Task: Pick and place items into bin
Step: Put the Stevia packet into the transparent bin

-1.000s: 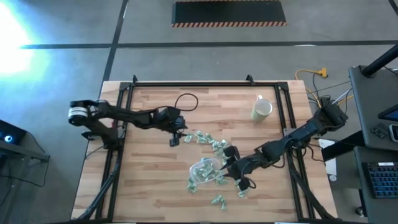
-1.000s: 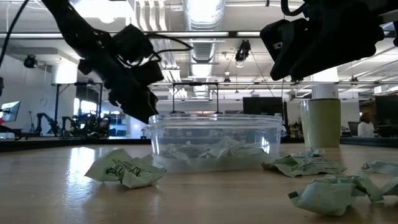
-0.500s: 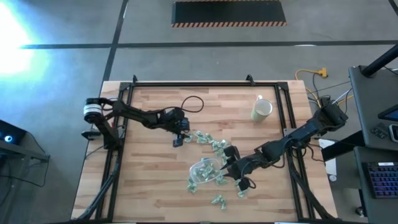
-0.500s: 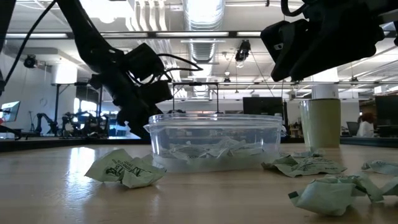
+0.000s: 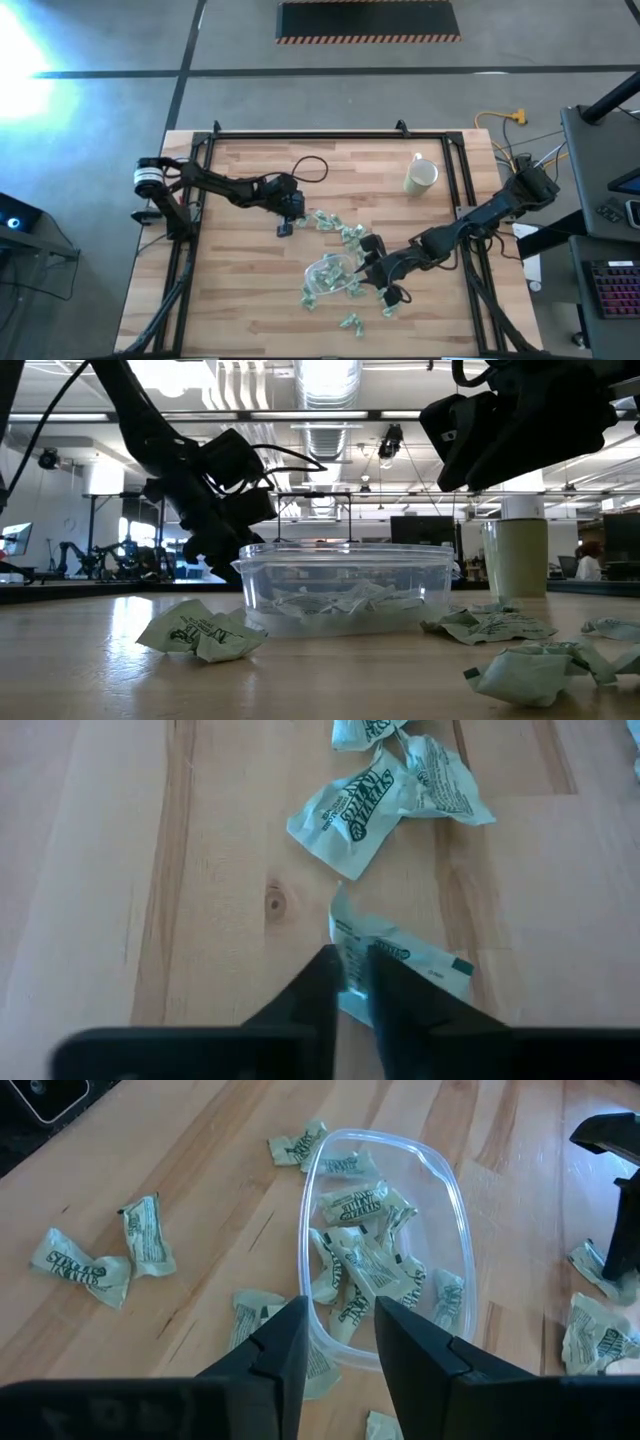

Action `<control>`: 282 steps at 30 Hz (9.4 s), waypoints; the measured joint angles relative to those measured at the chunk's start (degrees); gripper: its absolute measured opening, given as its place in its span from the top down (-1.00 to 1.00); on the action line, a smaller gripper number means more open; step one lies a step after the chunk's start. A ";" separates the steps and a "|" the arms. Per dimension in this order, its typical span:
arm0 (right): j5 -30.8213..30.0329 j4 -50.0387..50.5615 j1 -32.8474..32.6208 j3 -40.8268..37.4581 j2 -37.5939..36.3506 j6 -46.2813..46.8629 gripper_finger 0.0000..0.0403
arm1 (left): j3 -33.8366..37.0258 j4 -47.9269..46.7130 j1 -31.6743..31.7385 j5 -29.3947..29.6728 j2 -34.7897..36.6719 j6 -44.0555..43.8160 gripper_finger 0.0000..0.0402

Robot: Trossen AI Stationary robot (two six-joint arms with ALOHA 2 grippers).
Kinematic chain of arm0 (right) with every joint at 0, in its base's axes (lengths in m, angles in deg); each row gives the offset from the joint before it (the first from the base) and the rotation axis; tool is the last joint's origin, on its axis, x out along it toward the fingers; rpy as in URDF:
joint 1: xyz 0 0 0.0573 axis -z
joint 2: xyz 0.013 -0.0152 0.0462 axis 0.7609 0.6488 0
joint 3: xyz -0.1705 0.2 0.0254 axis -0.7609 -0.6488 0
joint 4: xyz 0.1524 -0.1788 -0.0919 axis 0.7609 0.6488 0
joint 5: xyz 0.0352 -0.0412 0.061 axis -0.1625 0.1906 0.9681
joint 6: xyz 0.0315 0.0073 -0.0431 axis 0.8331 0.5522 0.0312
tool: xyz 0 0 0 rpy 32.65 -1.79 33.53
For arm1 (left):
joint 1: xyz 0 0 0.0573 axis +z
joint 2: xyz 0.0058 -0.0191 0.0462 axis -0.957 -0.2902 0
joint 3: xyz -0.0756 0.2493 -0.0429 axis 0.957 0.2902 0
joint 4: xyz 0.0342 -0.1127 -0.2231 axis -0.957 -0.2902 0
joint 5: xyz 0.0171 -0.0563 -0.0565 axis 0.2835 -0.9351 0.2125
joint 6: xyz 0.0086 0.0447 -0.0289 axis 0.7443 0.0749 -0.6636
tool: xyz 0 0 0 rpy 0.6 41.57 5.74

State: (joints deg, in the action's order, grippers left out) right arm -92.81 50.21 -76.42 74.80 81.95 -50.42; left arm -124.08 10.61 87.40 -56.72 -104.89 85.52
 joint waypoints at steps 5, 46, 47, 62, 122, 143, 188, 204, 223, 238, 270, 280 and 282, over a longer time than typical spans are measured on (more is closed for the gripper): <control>0.00 0.49 0.00 0.00 0.01 0.22 0.47 | 0.04 -0.20 0.00 1.14 0.35 0.07 0.96; -0.07 2.66 0.00 -0.09 0.07 0.39 0.62 | -0.45 25.44 -27.89 0.83 4.41 0.15 0.95; -0.04 2.66 0.00 -0.09 0.07 0.42 0.62 | -1.07 26.20 -27.89 0.83 2.94 0.19 0.95; -0.09 5.46 0.00 -0.15 0.04 2.98 0.66 | -4.04 24.46 -27.85 0.83 -1.88 -0.07 0.90; 2.93 -10.61 -7.19 -15.98 0.04 26.47 0.23 | -3.96 22.13 -27.85 0.81 -1.74 -0.38 0.26; 0.17 -14.61 -8.17 -14.39 7.43 22.94 0.29 | -3.96 22.16 -27.85 0.79 -1.73 -0.38 0.26; -1.93 -14.02 -8.10 -14.80 2.62 17.76 0.84 | 6.60 20.93 -28.20 18.84 15.63 -6.08 0.26; -2.44 -14.08 -7.01 -15.31 3.48 21.09 0.46 | 6.58 21.14 -28.26 18.82 15.76 -6.23 0.26; -0.66 -12.81 -5.73 -15.76 3.50 20.00 0.61 | 6.58 21.09 -28.31 18.80 15.76 -6.23 0.26; -4.01 -12.84 -5.70 -15.30 3.34 14.80 0.96 | 6.60 21.09 -28.26 18.78 15.76 -6.23 0.26; -11.01 -9.82 0.78 -0.52 1.65 -4.51 0.96 | 6.73 20.65 -28.26 18.75 15.74 -6.22 0.26; -4.56 -18.86 2.58 -0.57 8.42 -9.09 0.96 | 6.91 20.63 -28.26 18.78 15.74 -6.21 0.26; -4.55 -19.33 2.64 -0.57 8.92 -9.12 0.96 | 6.93 20.63 -28.26 18.76 15.74 -6.22 0.26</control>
State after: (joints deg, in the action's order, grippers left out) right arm -97.36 30.88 -73.78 74.23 90.88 -59.55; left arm -117.16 31.24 59.13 -37.96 -89.15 79.30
